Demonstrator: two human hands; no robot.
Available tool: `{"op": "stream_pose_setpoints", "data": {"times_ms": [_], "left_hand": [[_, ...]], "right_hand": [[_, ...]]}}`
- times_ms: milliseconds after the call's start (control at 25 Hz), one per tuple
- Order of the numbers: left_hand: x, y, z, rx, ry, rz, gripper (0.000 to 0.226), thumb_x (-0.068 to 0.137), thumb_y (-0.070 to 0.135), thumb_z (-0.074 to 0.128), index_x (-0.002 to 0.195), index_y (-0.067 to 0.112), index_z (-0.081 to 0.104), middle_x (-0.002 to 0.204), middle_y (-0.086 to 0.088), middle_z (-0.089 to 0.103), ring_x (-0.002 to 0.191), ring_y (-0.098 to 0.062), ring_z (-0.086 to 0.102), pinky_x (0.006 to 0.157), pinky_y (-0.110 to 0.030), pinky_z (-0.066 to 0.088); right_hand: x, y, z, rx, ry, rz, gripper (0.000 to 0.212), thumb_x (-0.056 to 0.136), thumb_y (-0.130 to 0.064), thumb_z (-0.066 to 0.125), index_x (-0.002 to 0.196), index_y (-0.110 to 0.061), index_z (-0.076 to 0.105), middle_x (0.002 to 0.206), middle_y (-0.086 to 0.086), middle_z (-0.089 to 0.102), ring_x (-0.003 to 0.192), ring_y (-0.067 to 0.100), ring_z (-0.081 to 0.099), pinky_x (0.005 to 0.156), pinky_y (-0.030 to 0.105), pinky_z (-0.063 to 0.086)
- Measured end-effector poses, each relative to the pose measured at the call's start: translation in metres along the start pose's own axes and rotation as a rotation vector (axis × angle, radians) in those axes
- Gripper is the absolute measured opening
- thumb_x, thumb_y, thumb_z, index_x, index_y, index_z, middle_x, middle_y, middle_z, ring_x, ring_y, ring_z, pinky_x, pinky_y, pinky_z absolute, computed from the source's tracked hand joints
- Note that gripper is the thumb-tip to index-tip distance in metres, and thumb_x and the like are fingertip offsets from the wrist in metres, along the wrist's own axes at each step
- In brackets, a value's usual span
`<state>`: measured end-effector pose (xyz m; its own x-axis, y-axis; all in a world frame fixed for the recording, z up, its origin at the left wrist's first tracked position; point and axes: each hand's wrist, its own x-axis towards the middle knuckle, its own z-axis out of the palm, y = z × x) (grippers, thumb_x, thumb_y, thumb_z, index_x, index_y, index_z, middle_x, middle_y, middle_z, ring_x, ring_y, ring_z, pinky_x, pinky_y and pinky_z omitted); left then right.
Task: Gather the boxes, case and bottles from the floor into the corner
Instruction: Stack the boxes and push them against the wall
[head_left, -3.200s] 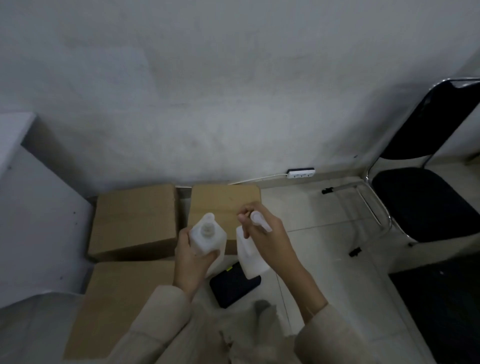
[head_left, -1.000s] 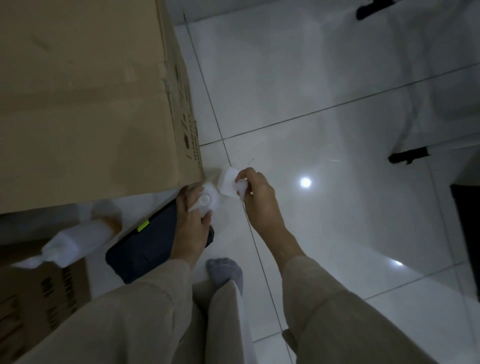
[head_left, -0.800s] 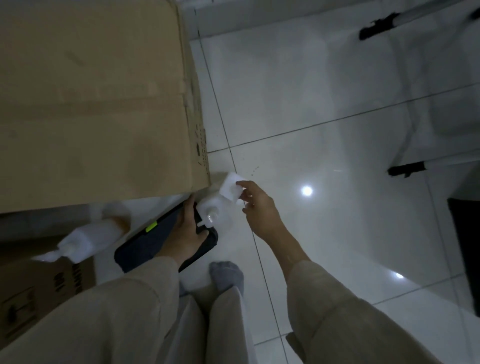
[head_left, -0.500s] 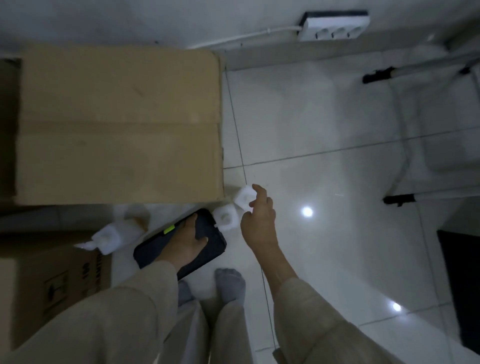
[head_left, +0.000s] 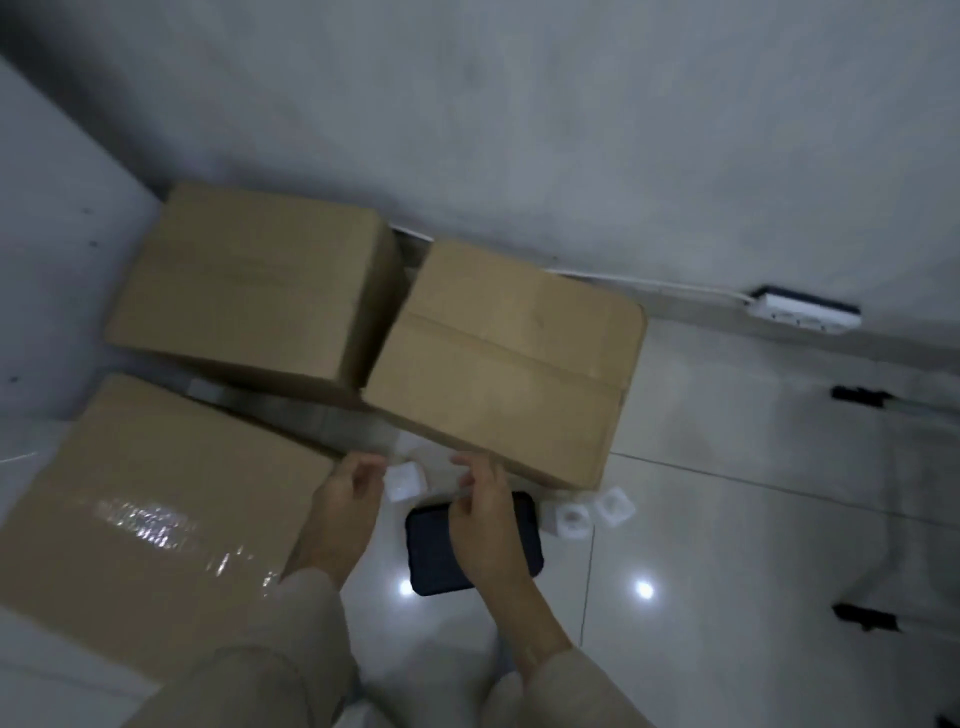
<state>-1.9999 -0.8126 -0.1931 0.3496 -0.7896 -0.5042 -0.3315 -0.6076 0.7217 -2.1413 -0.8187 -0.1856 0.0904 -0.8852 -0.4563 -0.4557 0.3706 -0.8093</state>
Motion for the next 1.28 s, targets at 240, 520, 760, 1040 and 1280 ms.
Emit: {"op": "stream_pose_setpoints", "data": {"times_ms": [240, 520, 760, 1040, 1280], "left_hand": [[-0.014, -0.07, -0.129, -0.088, 0.257, -0.039, 0.015, 0.082, 0.0, 0.049, 0.087, 0.008, 0.06, 0.091, -0.011, 0.063, 0.095, -0.031, 0.059, 0.082, -0.028, 0.037], [0.02, -0.176, -0.254, 0.196, 0.113, 0.049, 0.026, 0.088, 0.002, 0.051, 0.113, 0.001, 0.056, 0.119, -0.018, 0.055, 0.113, -0.031, 0.049, 0.092, -0.033, 0.036], [0.086, -0.229, -0.292, 0.444, -0.014, -0.074, 0.055, 0.087, 0.019, 0.057, 0.136, 0.006, 0.035, 0.141, -0.019, 0.032, 0.131, -0.036, 0.027, 0.103, -0.043, 0.028], [0.143, -0.278, -0.32, 0.667, 0.053, -0.275, 0.115, 0.069, 0.053, 0.07, 0.146, 0.009, -0.003, 0.156, -0.021, 0.002, 0.144, -0.038, 0.006, 0.114, -0.055, 0.012], [0.154, -0.289, -0.336, 0.471, 0.047, -0.304, 0.112, 0.059, 0.052, 0.078, 0.139, 0.005, 0.016, 0.142, -0.023, 0.03, 0.129, -0.044, 0.032, 0.105, -0.057, 0.031]], "right_hand": [[-0.024, -0.033, 0.106, -0.094, -0.095, -0.002, 0.033, 0.087, 0.007, 0.041, 0.108, -0.016, 0.053, 0.088, -0.002, 0.042, 0.091, 0.02, 0.047, 0.073, 0.022, 0.039], [-0.038, -0.038, 0.247, -0.154, -0.07, 0.24, 0.046, 0.084, 0.001, 0.049, 0.125, -0.019, 0.042, 0.127, 0.01, 0.036, 0.115, 0.032, 0.044, 0.078, 0.027, 0.035], [-0.025, -0.005, 0.315, -0.06, 0.11, 0.319, 0.064, 0.084, 0.005, 0.048, 0.138, -0.025, 0.031, 0.132, 0.014, 0.032, 0.093, 0.023, 0.045, 0.081, 0.038, 0.049], [-0.016, 0.008, 0.34, 0.114, 0.392, 0.443, 0.086, 0.076, 0.004, 0.068, 0.145, -0.009, 0.017, 0.146, 0.012, 0.028, 0.124, 0.026, 0.039, 0.092, 0.025, 0.032], [-0.013, 0.016, 0.333, 0.248, 0.339, 0.542, 0.065, 0.078, -0.018, 0.072, 0.133, -0.012, 0.038, 0.129, 0.011, 0.053, 0.11, 0.027, 0.053, 0.091, 0.038, 0.045]]}}
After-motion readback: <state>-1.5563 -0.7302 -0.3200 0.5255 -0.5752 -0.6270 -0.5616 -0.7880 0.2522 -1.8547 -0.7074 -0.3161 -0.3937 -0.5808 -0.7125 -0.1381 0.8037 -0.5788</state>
